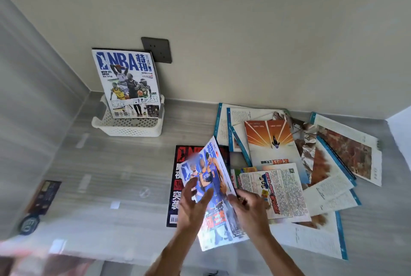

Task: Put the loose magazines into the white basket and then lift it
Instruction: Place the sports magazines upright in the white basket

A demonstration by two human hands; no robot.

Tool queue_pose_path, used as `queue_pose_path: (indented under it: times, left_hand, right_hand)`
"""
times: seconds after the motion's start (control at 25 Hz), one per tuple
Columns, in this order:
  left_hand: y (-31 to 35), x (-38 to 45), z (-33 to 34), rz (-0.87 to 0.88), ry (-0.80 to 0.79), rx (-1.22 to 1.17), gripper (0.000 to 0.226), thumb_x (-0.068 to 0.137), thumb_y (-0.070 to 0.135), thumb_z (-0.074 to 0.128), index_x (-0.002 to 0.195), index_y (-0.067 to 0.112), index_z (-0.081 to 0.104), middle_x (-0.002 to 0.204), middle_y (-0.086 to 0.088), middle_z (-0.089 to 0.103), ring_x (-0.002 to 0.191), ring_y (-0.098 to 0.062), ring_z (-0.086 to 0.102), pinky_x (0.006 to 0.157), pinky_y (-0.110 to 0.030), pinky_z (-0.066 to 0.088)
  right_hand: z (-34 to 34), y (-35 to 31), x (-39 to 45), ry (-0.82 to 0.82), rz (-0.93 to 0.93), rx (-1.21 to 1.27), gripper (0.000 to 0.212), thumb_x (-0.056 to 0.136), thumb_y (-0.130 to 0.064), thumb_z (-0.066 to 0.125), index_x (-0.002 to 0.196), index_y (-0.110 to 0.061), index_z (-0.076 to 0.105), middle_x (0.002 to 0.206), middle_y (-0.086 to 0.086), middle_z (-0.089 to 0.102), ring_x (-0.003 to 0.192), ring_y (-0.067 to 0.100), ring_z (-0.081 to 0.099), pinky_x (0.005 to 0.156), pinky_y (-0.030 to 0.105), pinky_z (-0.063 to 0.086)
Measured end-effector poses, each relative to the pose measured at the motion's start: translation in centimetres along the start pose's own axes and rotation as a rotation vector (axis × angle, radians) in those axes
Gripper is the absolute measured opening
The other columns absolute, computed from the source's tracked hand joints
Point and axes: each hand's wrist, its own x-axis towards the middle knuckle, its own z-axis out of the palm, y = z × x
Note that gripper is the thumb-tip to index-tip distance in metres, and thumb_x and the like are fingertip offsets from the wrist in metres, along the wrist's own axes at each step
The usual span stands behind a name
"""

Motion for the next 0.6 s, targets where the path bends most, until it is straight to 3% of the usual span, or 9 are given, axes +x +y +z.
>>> queue_pose_path:
  times: [0.08,0.16,0.24,0.32,0.36,0.44,0.52,0.6]
  left_hand:
    - [3.0,0.8,-0.8,-0.013,-0.238,-0.226,0.047,0.071,0.031,0.079,0.114,0.02,0.066,0.104,-0.003,0.074,0.093,-0.017,0.069,0.077,-0.032,0.057]
    - [4.5,2.2,-2.4,0.028,-0.121,-0.208,0.022,0.078,0.014,0.071,0.099,0.021,0.07,0.096,-0.017,0.074,0.085,-0.029,0.068,0.077,-0.048,0.057]
    - [4.3,3.5,-5.5,0.095,-0.078,-0.179,0.037,0.086,-0.01,0.054,0.097,0.022,0.071,0.095,-0.018,0.074,0.084,-0.033,0.067,0.077,-0.048,0.054]
    - [3.6,4.2,-9.2,0.137,-0.197,-0.339,0.041,0.088,-0.014,0.048,0.111,0.012,0.069,0.105,-0.018,0.073,0.094,-0.034,0.069,0.084,-0.044,0.056]
    - [3.3,4.3,-11.0,0.136,-0.26,-0.425,0.036,0.088,-0.009,0.052,0.118,0.007,0.066,0.111,-0.021,0.071,0.098,-0.034,0.068,0.088,-0.043,0.056]
    - [2.9,4.2,-14.5,0.12,-0.319,-0.572,0.04,0.082,0.007,0.064,0.122,0.0,0.061,0.115,-0.024,0.068,0.102,-0.034,0.067,0.09,-0.04,0.055]
    - [2.8,4.4,-17.6,0.122,-0.282,-0.613,0.04,0.079,0.011,0.069,0.117,0.0,0.062,0.11,-0.022,0.07,0.096,-0.031,0.068,0.084,-0.036,0.057]
    - [3.1,4.9,-20.4,0.176,-0.121,-0.536,0.023,0.085,0.002,0.065,0.108,0.001,0.065,0.1,-0.015,0.074,0.086,-0.023,0.07,0.076,-0.03,0.059]
  right_hand:
    - [2.2,-3.1,-0.4,-0.058,-0.191,-0.046,0.006,0.083,-0.023,0.064,0.085,-0.028,0.066,0.065,-0.02,0.059,0.054,-0.003,0.052,0.05,0.009,0.035]
    - [4.2,-3.9,-0.8,-0.284,-0.201,0.006,0.025,0.08,-0.028,0.064,0.103,-0.037,0.066,0.097,-0.025,0.063,0.087,-0.004,0.061,0.07,0.008,0.046]
    - [5.1,-3.7,0.1,-0.422,-0.035,0.173,0.027,0.077,-0.038,0.065,0.104,-0.039,0.069,0.118,-0.012,0.064,0.111,0.006,0.059,0.084,0.015,0.05]
    - [5.2,-3.4,1.9,-0.283,0.096,0.298,0.04,0.071,-0.036,0.071,0.111,-0.039,0.065,0.122,-0.004,0.065,0.106,0.008,0.064,0.082,0.016,0.05]
    - [5.3,-3.3,2.9,-0.243,0.138,0.366,0.05,0.068,-0.028,0.074,0.116,-0.036,0.061,0.122,-0.004,0.066,0.107,0.011,0.065,0.086,0.023,0.05]
    - [5.9,-3.6,5.1,-0.329,0.223,0.56,0.062,0.066,-0.016,0.075,0.124,-0.028,0.058,0.124,-0.002,0.067,0.113,0.018,0.064,0.093,0.037,0.049]
    - [6.9,-4.9,6.2,-0.481,0.308,0.695,0.052,0.068,-0.017,0.075,0.118,-0.027,0.065,0.119,0.001,0.071,0.106,0.015,0.068,0.084,0.033,0.054]
    - [8.6,-6.6,7.0,-0.5,0.25,0.589,0.036,0.075,-0.018,0.072,0.11,-0.024,0.071,0.112,0.004,0.074,0.103,0.017,0.069,0.083,0.03,0.052]
